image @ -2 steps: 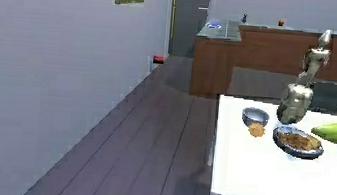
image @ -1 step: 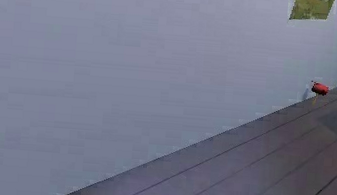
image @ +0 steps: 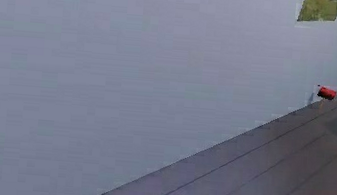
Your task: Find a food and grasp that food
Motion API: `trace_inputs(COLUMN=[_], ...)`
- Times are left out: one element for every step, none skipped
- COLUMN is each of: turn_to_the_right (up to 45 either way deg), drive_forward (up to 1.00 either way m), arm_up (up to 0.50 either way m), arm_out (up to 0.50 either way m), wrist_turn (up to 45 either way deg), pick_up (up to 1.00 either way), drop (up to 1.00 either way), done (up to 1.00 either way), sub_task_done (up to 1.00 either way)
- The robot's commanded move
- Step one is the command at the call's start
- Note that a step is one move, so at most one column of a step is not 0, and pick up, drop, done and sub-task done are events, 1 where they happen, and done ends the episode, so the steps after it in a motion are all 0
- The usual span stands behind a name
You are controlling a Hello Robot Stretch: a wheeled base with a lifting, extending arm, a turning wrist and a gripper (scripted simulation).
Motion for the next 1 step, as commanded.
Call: trace_inputs(turn_to_the_right=[45.0], drive_forward=[0.00], arm_up=[0.00], arm_out=[0.00], wrist_turn=[0.0], pick_up=[0.00], drop=[0.00], done=[0.00], sub_task_done=[0.00])
